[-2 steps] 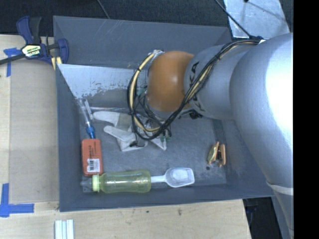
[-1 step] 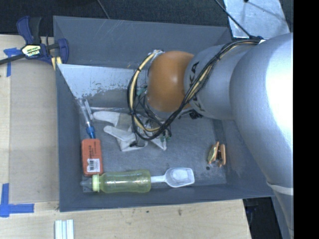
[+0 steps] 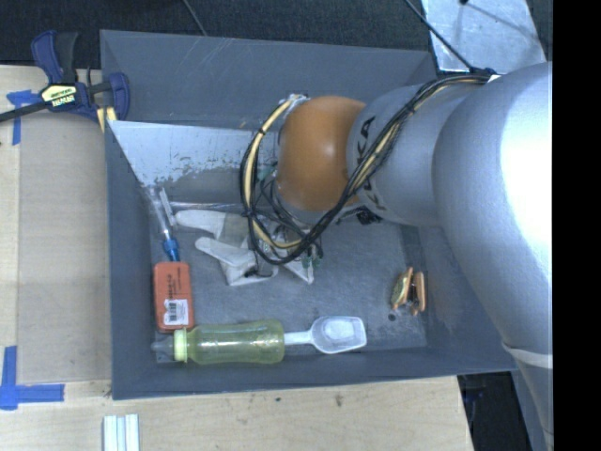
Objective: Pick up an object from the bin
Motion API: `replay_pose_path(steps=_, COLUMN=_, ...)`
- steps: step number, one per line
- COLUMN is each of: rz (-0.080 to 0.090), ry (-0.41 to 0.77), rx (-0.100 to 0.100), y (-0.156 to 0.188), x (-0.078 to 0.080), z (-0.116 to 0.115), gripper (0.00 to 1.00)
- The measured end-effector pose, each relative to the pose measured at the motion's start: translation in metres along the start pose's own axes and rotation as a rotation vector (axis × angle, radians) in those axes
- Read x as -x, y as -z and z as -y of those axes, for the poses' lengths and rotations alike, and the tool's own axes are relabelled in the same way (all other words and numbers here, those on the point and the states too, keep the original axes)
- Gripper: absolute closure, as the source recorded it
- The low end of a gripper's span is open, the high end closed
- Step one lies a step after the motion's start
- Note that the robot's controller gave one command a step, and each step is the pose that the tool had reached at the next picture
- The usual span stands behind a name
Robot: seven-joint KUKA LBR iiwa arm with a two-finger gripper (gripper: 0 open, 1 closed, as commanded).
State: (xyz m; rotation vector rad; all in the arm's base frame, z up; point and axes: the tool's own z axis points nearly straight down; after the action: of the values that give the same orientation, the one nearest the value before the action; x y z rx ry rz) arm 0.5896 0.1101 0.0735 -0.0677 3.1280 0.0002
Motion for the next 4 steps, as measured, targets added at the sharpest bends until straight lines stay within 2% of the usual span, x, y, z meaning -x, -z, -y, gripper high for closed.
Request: replay_pose_path(steps=4, rz=0.000, ry=0.000, rx=0.000, y=0.0000, x=0.0000, z=0.0000, gripper=1.00)
